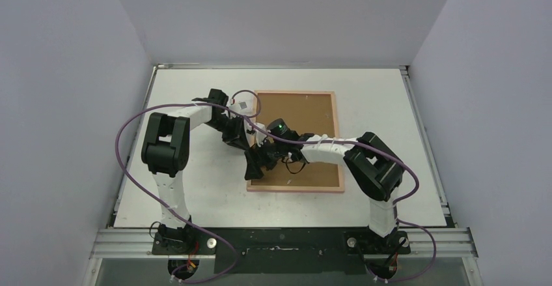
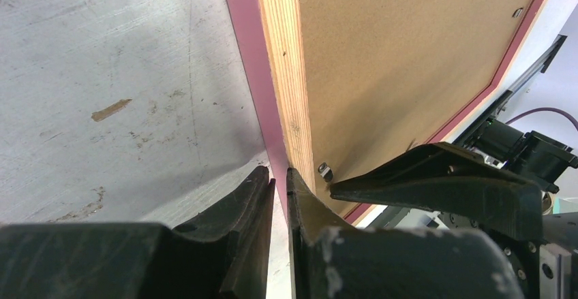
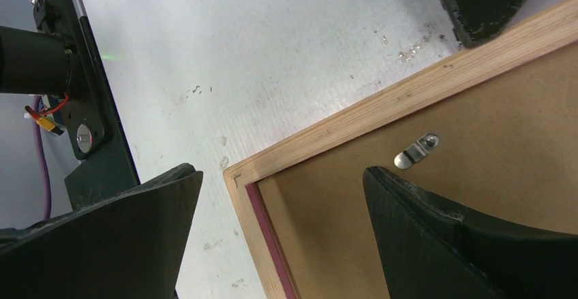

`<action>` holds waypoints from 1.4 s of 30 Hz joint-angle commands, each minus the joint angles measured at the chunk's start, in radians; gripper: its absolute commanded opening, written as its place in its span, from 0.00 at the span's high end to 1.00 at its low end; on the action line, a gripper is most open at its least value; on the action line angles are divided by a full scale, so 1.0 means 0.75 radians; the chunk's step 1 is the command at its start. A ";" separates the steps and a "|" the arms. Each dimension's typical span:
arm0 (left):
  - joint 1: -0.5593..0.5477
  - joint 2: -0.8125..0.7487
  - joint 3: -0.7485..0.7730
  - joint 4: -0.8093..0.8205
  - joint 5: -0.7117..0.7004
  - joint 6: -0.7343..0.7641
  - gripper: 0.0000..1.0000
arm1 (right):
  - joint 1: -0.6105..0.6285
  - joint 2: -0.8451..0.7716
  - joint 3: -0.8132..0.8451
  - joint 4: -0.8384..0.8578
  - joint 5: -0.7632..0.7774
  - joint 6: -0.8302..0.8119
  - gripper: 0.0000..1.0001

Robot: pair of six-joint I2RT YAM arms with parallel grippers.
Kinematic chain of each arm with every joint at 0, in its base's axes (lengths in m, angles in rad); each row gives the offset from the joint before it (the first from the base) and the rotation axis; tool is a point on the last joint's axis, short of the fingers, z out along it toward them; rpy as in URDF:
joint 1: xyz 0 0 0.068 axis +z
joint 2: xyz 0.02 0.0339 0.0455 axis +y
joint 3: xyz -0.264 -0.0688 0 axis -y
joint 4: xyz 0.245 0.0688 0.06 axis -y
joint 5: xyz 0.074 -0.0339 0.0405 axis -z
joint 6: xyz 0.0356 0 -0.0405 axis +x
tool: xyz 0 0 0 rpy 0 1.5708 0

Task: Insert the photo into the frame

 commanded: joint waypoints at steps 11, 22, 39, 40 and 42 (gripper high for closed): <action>-0.003 0.026 0.023 0.047 -0.091 0.038 0.88 | -0.070 -0.015 0.044 0.052 -0.005 0.037 0.06; -0.004 0.026 0.016 0.048 -0.086 0.036 0.88 | -0.026 -0.001 -0.050 0.184 0.003 0.143 0.06; 0.005 0.019 0.006 0.049 -0.081 0.042 0.88 | -0.057 -0.065 -0.040 0.130 -0.011 0.107 0.06; 0.007 0.019 0.003 0.049 -0.082 0.044 0.88 | -0.070 -0.080 -0.050 0.125 -0.005 0.101 0.06; 0.007 0.021 0.003 0.049 -0.084 0.045 0.88 | -0.092 -0.097 -0.078 0.130 -0.001 0.103 0.06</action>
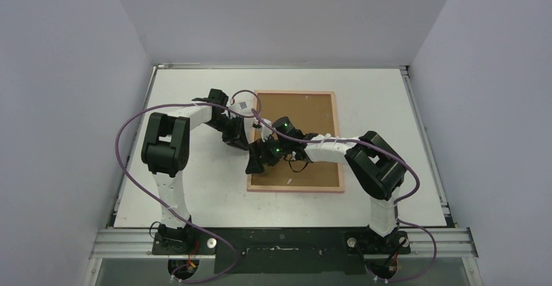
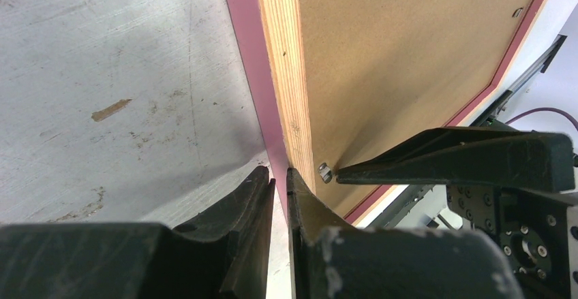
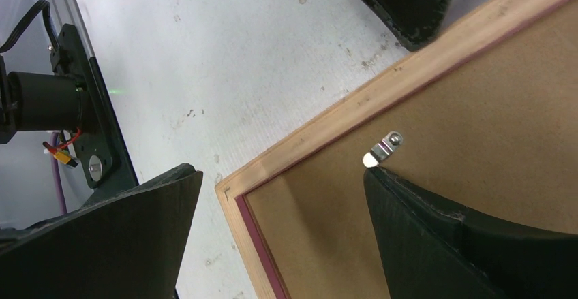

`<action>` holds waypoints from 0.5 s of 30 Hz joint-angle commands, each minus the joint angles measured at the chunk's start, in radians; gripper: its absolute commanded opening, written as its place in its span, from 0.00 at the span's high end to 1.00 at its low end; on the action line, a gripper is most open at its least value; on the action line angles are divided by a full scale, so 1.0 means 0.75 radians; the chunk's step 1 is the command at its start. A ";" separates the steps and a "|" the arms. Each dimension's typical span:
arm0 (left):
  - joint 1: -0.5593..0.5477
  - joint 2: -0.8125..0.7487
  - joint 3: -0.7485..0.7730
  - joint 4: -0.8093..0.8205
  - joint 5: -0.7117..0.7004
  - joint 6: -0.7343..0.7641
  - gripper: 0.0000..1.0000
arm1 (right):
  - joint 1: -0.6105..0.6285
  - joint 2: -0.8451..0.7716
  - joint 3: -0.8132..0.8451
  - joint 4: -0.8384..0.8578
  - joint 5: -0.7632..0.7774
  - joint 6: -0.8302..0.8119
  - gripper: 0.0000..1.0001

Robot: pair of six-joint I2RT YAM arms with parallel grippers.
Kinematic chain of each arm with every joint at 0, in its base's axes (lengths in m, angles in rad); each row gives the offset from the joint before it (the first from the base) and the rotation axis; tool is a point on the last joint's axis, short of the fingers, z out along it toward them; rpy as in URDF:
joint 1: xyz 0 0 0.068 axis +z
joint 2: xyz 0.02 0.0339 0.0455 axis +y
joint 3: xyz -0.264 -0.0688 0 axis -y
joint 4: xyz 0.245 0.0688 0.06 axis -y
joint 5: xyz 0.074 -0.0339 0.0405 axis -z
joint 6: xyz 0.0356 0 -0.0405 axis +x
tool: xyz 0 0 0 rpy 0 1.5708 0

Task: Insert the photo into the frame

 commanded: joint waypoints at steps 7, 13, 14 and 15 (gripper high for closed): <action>0.007 0.023 0.004 0.053 -0.082 0.036 0.88 | -0.028 -0.031 -0.055 0.098 -0.032 0.017 0.06; 0.006 0.024 0.008 0.047 -0.084 0.038 0.88 | -0.002 0.008 -0.053 0.157 -0.043 0.060 0.07; 0.005 0.024 0.009 0.047 -0.082 0.038 0.88 | 0.000 0.013 -0.053 0.160 -0.044 0.064 0.07; 0.005 0.025 0.011 0.047 -0.082 0.038 0.88 | 0.000 0.016 -0.053 0.166 -0.044 0.066 0.06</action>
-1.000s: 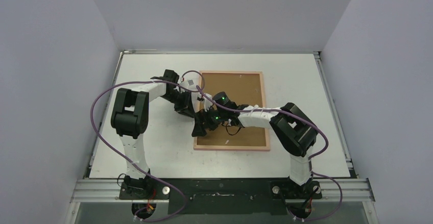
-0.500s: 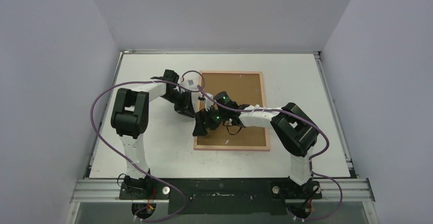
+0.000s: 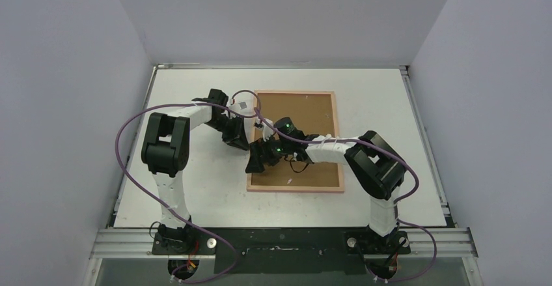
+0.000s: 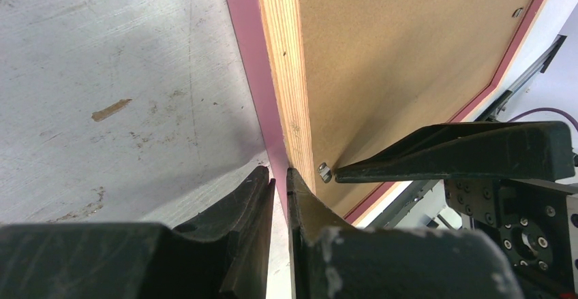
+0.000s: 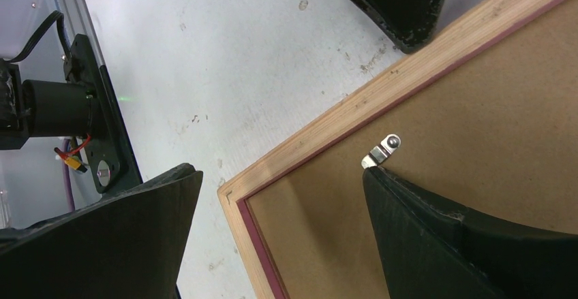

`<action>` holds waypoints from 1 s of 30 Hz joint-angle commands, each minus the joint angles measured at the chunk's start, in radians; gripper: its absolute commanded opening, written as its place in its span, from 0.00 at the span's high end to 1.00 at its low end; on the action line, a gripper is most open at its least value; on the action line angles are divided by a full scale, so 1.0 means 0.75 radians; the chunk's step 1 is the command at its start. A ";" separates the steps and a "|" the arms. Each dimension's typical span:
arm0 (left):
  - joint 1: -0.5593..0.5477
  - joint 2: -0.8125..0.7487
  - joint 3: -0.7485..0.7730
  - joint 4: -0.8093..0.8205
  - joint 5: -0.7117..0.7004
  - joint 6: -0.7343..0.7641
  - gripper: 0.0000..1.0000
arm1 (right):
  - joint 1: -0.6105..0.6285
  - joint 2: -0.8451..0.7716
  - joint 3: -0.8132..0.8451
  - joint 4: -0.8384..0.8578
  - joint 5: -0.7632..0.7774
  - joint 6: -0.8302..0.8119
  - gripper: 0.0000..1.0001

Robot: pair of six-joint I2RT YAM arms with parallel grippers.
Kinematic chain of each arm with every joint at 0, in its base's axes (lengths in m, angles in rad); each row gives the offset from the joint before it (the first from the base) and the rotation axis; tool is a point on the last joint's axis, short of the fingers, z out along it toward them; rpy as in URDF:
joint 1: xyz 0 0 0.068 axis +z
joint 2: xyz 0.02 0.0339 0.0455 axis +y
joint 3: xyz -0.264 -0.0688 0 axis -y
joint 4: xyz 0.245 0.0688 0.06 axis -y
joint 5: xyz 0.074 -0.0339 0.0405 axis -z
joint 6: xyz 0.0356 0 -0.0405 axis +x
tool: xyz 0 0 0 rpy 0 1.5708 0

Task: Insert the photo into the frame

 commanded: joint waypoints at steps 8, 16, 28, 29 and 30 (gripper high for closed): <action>0.004 0.025 0.008 0.047 -0.079 0.038 0.88 | 0.017 0.047 0.003 0.097 0.000 0.016 0.07; 0.004 0.024 0.006 0.047 -0.071 0.037 0.88 | 0.017 0.082 0.038 0.116 -0.007 0.027 0.07; -0.002 0.028 0.014 0.043 -0.067 0.038 0.88 | 0.022 0.103 0.046 0.184 -0.013 0.071 0.08; -0.004 0.028 0.014 0.043 -0.067 0.038 0.88 | 0.024 0.105 0.044 0.193 -0.009 0.079 0.08; -0.004 0.028 0.015 0.043 -0.067 0.038 0.88 | 0.024 0.106 0.037 0.207 -0.005 0.087 0.08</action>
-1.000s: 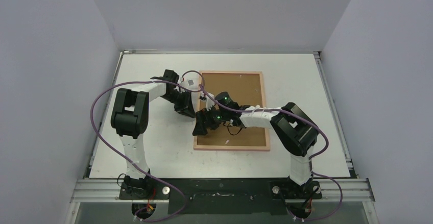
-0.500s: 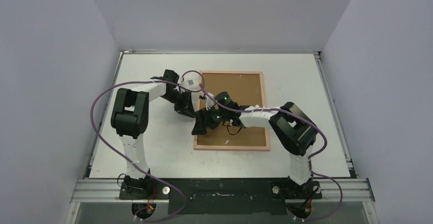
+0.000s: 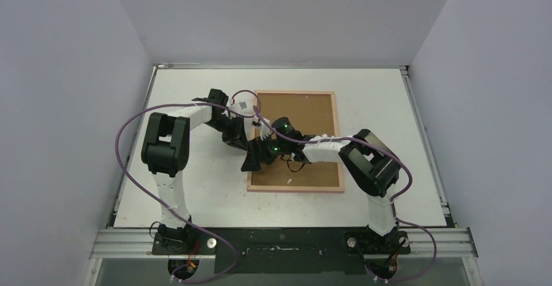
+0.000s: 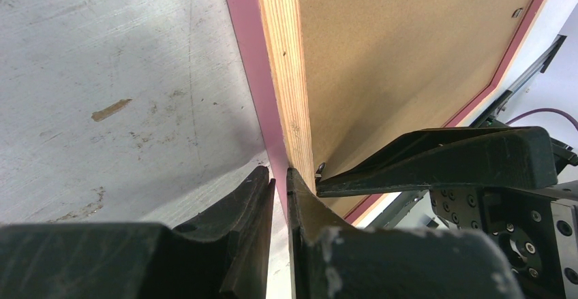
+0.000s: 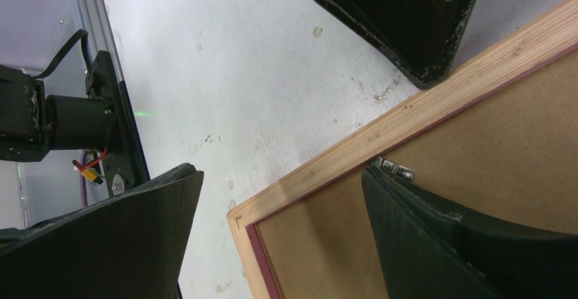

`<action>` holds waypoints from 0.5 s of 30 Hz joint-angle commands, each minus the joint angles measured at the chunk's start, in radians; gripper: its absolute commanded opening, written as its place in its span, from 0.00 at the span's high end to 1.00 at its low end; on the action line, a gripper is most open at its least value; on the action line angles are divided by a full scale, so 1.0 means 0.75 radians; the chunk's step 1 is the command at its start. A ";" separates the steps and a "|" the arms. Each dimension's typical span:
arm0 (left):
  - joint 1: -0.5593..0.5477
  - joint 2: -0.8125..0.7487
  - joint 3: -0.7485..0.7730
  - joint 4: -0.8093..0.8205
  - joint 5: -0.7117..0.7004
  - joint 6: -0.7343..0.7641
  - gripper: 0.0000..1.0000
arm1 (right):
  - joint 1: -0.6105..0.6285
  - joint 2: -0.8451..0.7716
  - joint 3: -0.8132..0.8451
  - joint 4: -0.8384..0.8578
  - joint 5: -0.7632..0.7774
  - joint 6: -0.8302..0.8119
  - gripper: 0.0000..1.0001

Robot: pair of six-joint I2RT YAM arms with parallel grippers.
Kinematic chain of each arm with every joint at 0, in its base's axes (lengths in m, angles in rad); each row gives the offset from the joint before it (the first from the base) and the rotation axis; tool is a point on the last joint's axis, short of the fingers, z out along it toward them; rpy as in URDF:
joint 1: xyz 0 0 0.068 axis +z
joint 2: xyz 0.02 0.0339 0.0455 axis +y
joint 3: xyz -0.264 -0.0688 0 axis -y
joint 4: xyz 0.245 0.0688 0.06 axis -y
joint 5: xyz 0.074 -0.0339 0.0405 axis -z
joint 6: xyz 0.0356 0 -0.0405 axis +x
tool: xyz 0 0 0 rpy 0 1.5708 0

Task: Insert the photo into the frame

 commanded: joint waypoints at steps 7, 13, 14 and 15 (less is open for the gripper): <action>-0.009 0.026 0.006 0.042 -0.068 0.038 0.88 | 0.026 0.031 -0.037 0.184 0.097 0.087 0.09; -0.009 0.023 0.010 0.037 -0.070 0.042 0.88 | 0.031 0.005 -0.049 0.215 0.133 0.105 0.09; -0.009 0.022 0.012 0.035 -0.070 0.042 0.88 | 0.031 0.000 -0.047 0.215 0.136 0.102 0.09; -0.008 0.022 0.012 0.037 -0.070 0.042 0.88 | 0.031 0.001 -0.042 0.211 0.138 0.098 0.09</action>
